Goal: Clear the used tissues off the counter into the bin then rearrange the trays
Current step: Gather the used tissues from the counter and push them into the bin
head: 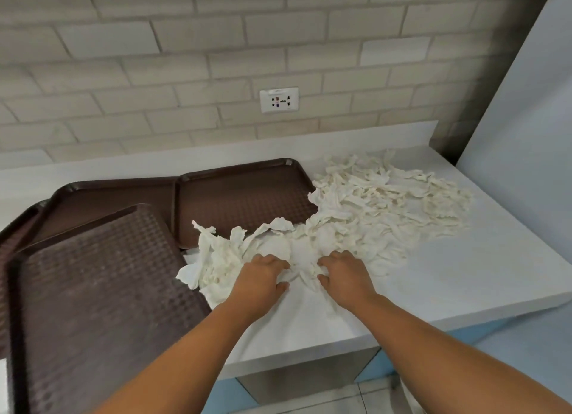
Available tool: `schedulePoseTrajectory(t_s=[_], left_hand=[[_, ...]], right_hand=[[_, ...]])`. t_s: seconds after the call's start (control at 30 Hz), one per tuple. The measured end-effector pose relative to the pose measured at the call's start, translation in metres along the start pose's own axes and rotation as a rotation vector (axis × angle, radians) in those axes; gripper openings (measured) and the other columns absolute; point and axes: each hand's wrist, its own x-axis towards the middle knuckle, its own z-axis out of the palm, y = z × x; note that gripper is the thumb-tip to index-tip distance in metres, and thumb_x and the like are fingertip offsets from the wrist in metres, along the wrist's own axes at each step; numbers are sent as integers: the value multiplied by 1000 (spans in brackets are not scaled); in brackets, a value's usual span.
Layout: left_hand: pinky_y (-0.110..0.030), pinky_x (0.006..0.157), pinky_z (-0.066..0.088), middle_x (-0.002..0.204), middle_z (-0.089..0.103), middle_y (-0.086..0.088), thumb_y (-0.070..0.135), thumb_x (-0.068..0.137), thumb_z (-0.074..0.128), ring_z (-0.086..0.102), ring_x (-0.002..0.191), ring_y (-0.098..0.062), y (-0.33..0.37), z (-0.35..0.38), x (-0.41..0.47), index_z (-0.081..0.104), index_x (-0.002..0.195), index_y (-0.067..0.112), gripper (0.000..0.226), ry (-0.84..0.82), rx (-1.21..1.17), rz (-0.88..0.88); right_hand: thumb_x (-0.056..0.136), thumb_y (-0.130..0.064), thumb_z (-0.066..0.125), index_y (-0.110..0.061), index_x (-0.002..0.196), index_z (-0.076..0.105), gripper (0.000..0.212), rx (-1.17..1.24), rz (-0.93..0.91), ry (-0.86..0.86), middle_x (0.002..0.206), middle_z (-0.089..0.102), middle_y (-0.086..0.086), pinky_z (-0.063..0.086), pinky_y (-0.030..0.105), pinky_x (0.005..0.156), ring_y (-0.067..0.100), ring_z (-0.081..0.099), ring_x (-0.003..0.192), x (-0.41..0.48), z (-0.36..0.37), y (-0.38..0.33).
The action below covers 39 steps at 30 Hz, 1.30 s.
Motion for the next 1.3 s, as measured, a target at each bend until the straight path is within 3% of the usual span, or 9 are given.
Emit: schedulePoseTrajectory(t_s=[0.23, 0.47, 0.6, 0.7, 0.8, 0.9, 1.0, 1.1, 1.3], left_hand=[[-32, 76, 40, 97, 63, 5, 39, 95, 52, 54, 96, -21, 1, 17, 15, 66, 102, 24, 21, 6, 182, -8], [-31, 60, 37, 62, 46, 7, 25, 101, 51, 43, 61, -10, 5, -11, 38, 41, 67, 21, 36, 149, -362, -90], [-14, 62, 42, 77, 63, 5, 13, 100, 45, 59, 67, -5, 12, -44, 49, 59, 82, 23, 25, 67, -665, -155], [-31, 77, 56, 91, 71, -1, 16, 99, 44, 71, 77, -13, 22, -62, 57, 67, 101, 24, 24, -2, -993, -254], [-36, 71, 54, 83, 59, -2, 17, 95, 45, 52, 65, -15, 33, -74, 64, 64, 91, 17, 20, 1, -1172, -374], [-40, 70, 56, 85, 50, -8, 36, 91, 51, 43, 60, -13, 45, -82, 69, 58, 92, 13, 24, 1, -1373, -466], [-40, 73, 59, 84, 54, -5, 57, 90, 56, 53, 66, -19, 59, -83, 73, 60, 92, 18, 39, 62, -1289, -492], [-30, 65, 56, 72, 57, 1, 35, 93, 64, 53, 70, -19, 77, -80, 73, 51, 72, 13, 33, 141, -1191, -349], [-30, 71, 57, 97, 69, -6, 1, 91, 59, 65, 74, -15, 113, -65, 78, 59, 98, -1, 8, 161, -1113, -324]], right_hand=[[93, -24, 61, -17, 119, 67, 27, 284, 78, 84, 113, 63, 3, 46, 30, 92, 21, 56, 108, 12, -6, -2], [98, -22, 53, -19, 103, 62, 10, 626, 236, 244, 91, 63, -3, 44, 25, 74, 13, 58, 81, 13, -35, -4], [102, -18, 44, -18, 102, 61, 17, 759, 264, 334, 86, 63, -5, 42, 18, 67, 8, 59, 77, 15, -56, 0], [104, -22, 38, -13, 100, 59, 23, 739, 266, 367, 84, 58, -3, 38, 12, 66, 9, 52, 76, 15, -76, 3], [103, -35, 40, -16, 88, 47, 25, 823, 303, 350, 77, 51, -1, 44, 27, 68, 16, 51, 72, 15, -88, 10], [95, -41, 55, -18, 99, 43, 26, 883, 348, 311, 89, 62, 8, 58, 45, 71, 26, 67, 76, 11, -98, 17], [97, -12, 50, -13, 105, 41, 12, 1019, 360, 330, 98, 67, 11, 59, 44, 65, 29, 68, 71, 2, -104, 25], [98, -6, 44, -14, 109, 43, 14, 1027, 391, 389, 92, 69, 15, 60, 40, 66, 27, 71, 70, -9, -111, 35], [98, -11, 46, -19, 106, 38, 14, 1018, 397, 513, 96, 61, 11, 54, 33, 69, 22, 63, 79, -29, -131, 72]])
